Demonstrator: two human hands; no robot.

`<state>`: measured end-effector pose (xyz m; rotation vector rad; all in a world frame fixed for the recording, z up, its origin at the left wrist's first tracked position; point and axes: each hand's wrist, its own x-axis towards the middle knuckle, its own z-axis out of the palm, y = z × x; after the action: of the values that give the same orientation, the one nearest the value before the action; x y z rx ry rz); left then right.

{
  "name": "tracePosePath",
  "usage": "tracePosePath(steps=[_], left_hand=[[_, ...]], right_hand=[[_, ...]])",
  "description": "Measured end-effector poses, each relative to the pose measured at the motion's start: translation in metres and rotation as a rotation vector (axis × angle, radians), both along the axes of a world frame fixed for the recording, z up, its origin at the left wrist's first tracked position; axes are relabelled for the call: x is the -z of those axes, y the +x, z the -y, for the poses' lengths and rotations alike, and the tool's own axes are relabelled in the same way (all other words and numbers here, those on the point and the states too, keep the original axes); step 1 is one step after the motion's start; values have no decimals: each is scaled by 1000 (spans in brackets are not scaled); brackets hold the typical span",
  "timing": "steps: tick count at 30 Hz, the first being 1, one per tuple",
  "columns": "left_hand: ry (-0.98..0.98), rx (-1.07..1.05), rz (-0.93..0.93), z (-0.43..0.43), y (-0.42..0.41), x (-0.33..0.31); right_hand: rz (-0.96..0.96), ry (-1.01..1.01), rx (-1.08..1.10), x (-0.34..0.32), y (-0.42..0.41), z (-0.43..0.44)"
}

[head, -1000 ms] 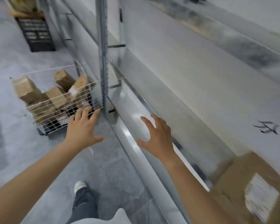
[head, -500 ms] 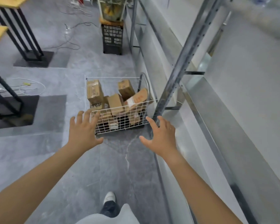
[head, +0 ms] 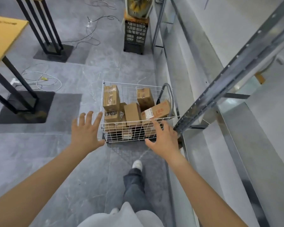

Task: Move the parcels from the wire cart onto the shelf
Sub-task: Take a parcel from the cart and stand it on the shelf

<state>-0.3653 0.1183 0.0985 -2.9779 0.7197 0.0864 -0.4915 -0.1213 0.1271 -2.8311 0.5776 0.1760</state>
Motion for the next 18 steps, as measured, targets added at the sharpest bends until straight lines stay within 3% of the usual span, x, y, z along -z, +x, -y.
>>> tracePosePath(steps=[5,18], left_hand=[[12,-41,-59,29,54,16],[20,-154,-326,133,193,48]], right_hand=[[-8,132,-28,22,71,33],[-225,253,-203,64,266,114]])
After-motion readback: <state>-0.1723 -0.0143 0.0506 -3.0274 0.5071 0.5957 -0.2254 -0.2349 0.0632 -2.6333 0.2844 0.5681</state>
